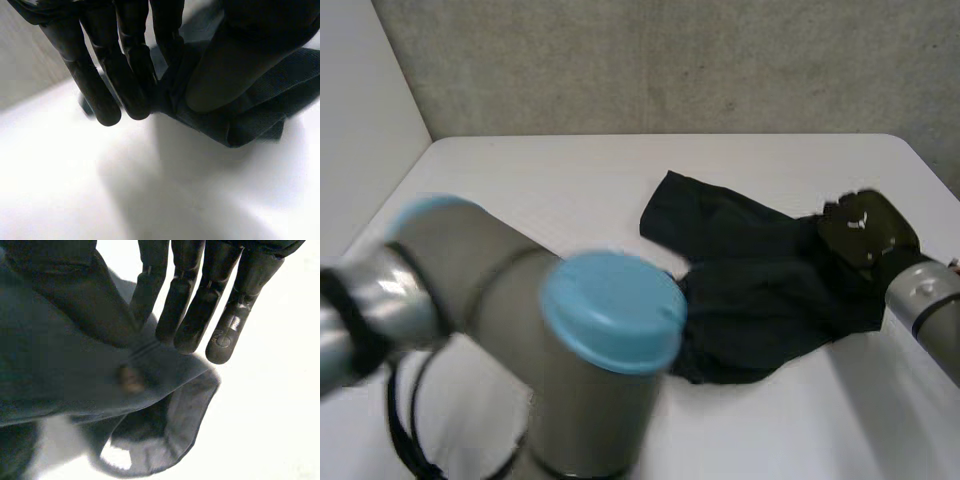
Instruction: Fold the shorts.
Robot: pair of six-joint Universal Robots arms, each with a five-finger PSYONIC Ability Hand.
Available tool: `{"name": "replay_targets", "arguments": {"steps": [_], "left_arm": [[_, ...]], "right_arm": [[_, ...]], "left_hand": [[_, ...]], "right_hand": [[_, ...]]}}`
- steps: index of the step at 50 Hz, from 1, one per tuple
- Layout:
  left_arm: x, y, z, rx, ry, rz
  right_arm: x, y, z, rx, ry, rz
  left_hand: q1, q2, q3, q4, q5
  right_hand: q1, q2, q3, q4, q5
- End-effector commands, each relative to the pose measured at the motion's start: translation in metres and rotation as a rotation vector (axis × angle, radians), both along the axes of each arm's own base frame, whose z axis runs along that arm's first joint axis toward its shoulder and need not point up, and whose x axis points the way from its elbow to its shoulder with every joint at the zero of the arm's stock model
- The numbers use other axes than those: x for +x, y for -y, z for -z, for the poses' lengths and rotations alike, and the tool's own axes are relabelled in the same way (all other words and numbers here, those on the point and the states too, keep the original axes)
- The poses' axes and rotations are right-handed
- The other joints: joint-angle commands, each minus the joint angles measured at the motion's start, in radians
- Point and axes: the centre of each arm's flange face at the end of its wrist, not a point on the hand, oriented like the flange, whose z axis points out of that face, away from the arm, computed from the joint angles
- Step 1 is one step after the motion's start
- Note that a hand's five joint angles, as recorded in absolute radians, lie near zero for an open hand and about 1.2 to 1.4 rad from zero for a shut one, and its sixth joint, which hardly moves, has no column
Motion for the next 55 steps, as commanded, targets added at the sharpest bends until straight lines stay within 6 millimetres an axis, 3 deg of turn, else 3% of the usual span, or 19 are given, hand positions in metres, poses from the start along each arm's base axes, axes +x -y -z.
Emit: {"name": "replay_targets", "arguments": {"steps": [1,3,6,11,13,14,15,17,22,28,31,35,40,46,52,54,55], "left_arm": [[0.055,0.007,-0.087,-0.208,-0.032,-0.052],[0.068,0.008,-0.099,-0.249,-0.026,-0.069],[0.076,0.012,-0.099,-0.261,-0.009,-0.074],[0.085,0.035,-0.073,-0.215,0.044,-0.096],[0.08,0.046,-0.047,-0.179,0.084,-0.096],[0.078,0.051,-0.037,-0.163,0.099,-0.1],[0.074,0.056,-0.021,-0.139,0.127,-0.099],[0.072,0.06,-0.011,-0.132,0.143,-0.098],[0.078,0.082,-0.013,-0.181,0.14,-0.144],[0.08,0.097,-0.02,-0.254,0.126,-0.169],[0.082,0.101,-0.021,-0.266,0.13,-0.174],[0.083,0.102,-0.016,-0.259,0.146,-0.175],[0.086,0.099,-0.01,-0.239,0.162,-0.173],[0.088,0.097,-0.006,-0.228,0.172,-0.174],[0.097,0.103,-0.005,-0.219,0.18,-0.203],[0.097,0.103,-0.006,-0.221,0.178,-0.205],[0.098,0.103,-0.006,-0.221,0.179,-0.207]], "right_arm": [[0.013,0.0,-0.062,0.027,0.19,-0.011],[0.014,0.006,-0.076,0.039,0.248,-0.011],[0.015,0.015,-0.081,0.048,0.284,-0.008],[0.034,0.049,-0.041,0.159,0.275,0.004],[0.045,0.052,-0.025,0.221,0.25,0.04],[0.052,0.049,-0.022,0.238,0.238,0.044],[0.058,0.043,-0.018,0.269,0.225,0.06],[0.062,0.033,-0.017,0.287,0.211,0.074],[0.067,-0.015,-0.014,0.368,0.217,0.04],[0.061,-0.067,-0.015,0.504,0.331,-0.012],[0.06,-0.083,-0.012,0.558,0.354,-0.03],[0.055,-0.115,0.0,0.664,0.383,-0.042],[0.058,-0.136,0.011,0.747,0.393,-0.045],[0.061,-0.145,0.019,0.802,0.409,-0.041],[0.068,-0.146,0.041,0.826,0.365,-0.043],[0.069,-0.142,0.045,0.807,0.363,-0.03],[0.069,-0.132,0.046,0.751,0.368,0.0]], "left_hand": [[0.321,0.227,0.213,0.195,0.232],[0.319,0.225,0.21,0.193,0.23],[0.295,0.201,0.187,0.169,0.206],[0.19,0.096,0.081,0.064,0.101],[0.034,-0.059,-0.074,-0.091,-0.054],[-0.021,-0.115,-0.13,-0.147,-0.11],[-0.066,-0.159,-0.174,-0.191,-0.154],[-0.089,-0.183,-0.198,-0.215,-0.178],[-0.271,-0.365,-0.38,-0.397,-0.36],[-0.333,-0.427,-0.442,-0.459,-0.422],[-0.333,-0.427,-0.442,-0.459,-0.422],[-0.377,-0.471,-0.486,-0.503,-0.466],[-0.412,-0.506,-0.521,-0.538,-0.501],[-0.442,-0.536,-0.55,-0.567,-0.531],[-0.474,-0.568,-0.583,-0.6,-0.563],[-0.48,-0.574,-0.589,-0.606,-0.569],[-0.486,-0.58,-0.594,-0.612,-0.575]], "right_hand": [[0.406,0.226,0.211,0.205,0.233],[0.406,0.226,0.211,0.205,0.233],[0.406,0.226,0.211,0.205,0.233],[0.406,0.226,0.211,0.205,0.233],[0.406,0.226,0.211,0.205,0.233],[0.406,0.226,0.211,0.205,0.233],[0.125,-0.055,-0.07,-0.076,-0.048],[-0.007,-0.187,-0.201,-0.207,-0.179],[-0.399,-0.579,-0.594,-0.6,-0.572],[-0.518,-0.698,-0.712,-0.718,-0.69],[-0.53,-0.71,-0.724,-0.73,-0.702],[-0.597,-0.777,-0.791,-0.797,-0.77],[-0.621,-0.801,-0.815,-0.821,-0.793],[-0.621,-0.801,-0.815,-0.821,-0.793],[-0.495,-0.675,-0.69,-0.695,-0.668],[-0.243,-0.424,-0.438,-0.444,-0.416],[0.22,0.04,0.026,0.02,0.048]]}}
